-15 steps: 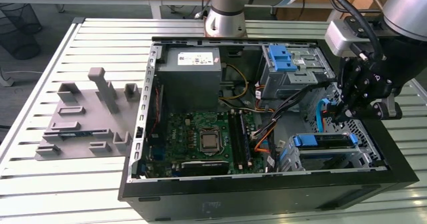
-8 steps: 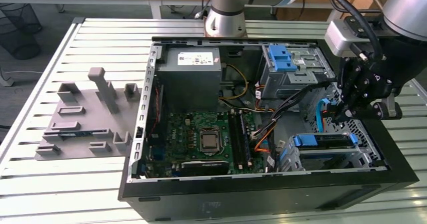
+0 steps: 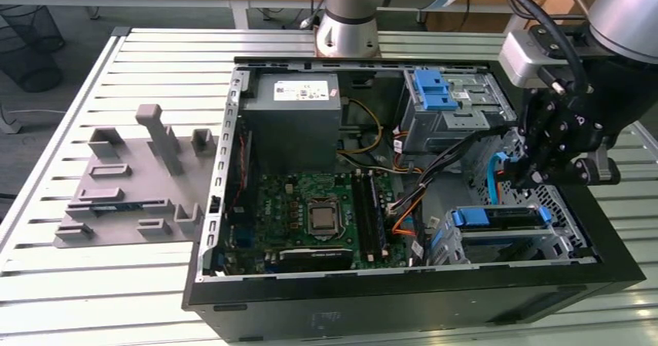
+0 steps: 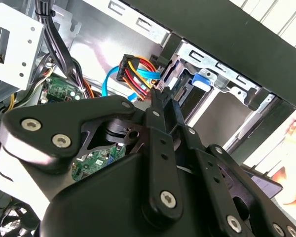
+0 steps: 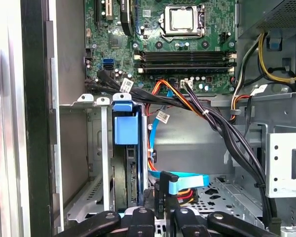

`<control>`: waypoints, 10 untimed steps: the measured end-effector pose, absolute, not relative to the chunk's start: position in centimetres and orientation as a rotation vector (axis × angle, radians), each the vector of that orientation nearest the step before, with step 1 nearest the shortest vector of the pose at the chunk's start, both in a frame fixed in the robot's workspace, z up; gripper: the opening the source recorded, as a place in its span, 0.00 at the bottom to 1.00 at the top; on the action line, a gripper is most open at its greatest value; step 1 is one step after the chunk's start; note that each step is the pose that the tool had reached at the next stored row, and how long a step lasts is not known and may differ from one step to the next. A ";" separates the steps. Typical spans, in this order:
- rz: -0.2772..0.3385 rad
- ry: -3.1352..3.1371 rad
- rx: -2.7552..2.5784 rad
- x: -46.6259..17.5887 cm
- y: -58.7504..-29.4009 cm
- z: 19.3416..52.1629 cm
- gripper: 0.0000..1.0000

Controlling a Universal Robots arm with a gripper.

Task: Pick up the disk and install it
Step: 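Insert the first disk wire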

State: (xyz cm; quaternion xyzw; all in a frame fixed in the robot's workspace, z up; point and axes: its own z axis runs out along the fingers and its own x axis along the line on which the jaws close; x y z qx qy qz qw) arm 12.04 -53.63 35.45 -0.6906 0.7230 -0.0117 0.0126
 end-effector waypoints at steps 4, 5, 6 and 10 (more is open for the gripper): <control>-0.046 2.249 -2.148 11.7 -53.6 35.5 0.24; -0.047 2.248 -2.147 11.7 -53.6 35.4 0.24; -0.047 2.248 -2.147 11.7 -53.6 35.4 0.24; -0.048 2.248 -2.147 11.7 -53.6 35.4 0.16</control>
